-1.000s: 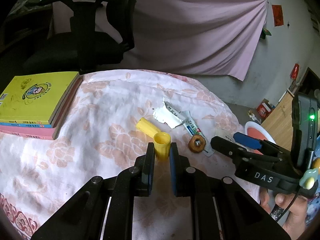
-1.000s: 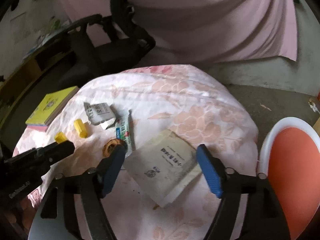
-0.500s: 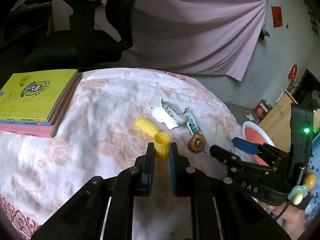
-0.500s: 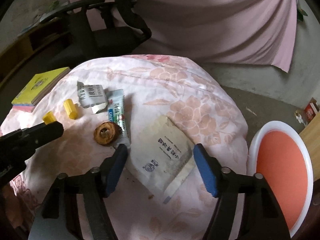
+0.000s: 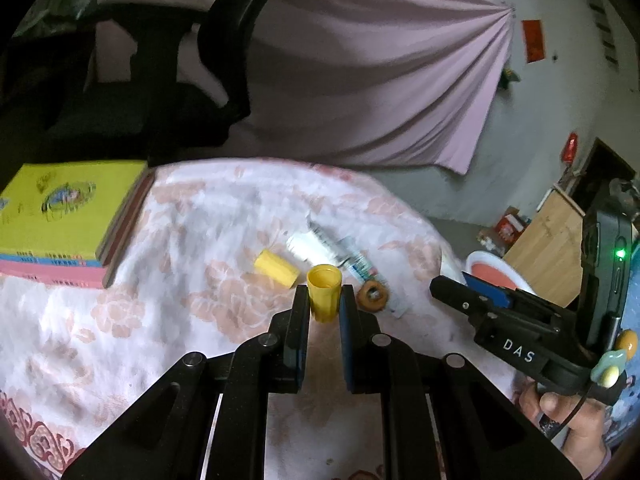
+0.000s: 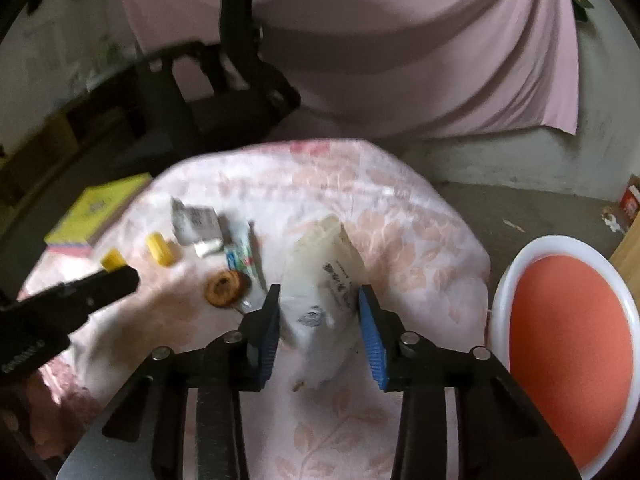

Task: Collect trash
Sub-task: 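Carry the cap and packet over the red basin and open both tools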

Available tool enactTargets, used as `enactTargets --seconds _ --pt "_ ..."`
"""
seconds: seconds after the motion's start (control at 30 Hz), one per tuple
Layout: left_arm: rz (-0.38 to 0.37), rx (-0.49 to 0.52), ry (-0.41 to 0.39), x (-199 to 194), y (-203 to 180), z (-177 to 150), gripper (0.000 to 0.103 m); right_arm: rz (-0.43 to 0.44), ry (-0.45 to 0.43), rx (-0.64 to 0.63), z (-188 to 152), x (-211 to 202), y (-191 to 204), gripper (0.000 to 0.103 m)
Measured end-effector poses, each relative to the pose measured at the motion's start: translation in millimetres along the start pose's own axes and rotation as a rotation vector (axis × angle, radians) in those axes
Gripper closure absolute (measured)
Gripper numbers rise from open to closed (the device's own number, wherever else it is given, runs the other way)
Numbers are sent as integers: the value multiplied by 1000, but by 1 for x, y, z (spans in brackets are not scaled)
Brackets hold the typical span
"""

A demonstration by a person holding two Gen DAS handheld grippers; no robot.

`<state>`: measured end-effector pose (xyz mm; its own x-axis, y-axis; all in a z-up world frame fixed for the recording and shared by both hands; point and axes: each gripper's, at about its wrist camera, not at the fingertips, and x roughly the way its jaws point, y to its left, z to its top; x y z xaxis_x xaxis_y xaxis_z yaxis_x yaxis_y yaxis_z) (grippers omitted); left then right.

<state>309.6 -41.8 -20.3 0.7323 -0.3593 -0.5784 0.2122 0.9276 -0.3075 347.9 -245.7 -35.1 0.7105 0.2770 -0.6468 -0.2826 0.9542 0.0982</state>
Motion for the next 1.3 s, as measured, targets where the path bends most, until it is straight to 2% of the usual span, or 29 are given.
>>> enactTargets --seconds 0.27,0.47,0.7,0.8,1.03,1.3 --pt "37 149 -206 -41 -32 -13 92 26 -238 -51 -1 -43 12 70" --pt "64 277 -356 -68 -64 -20 91 52 -452 -32 -8 -82 4 70" --pt "32 382 -414 -73 -105 -15 91 -37 -627 -36 -14 -120 -10 70" --pt "10 424 -425 -72 -125 -14 91 -60 -670 -1 -15 -128 -20 70" --pt "-76 468 -420 -60 -174 -4 91 -131 -679 93 -22 -146 -65 70" --pt "-167 497 -341 -27 -228 -6 91 -209 -645 203 -31 -154 -112 70"
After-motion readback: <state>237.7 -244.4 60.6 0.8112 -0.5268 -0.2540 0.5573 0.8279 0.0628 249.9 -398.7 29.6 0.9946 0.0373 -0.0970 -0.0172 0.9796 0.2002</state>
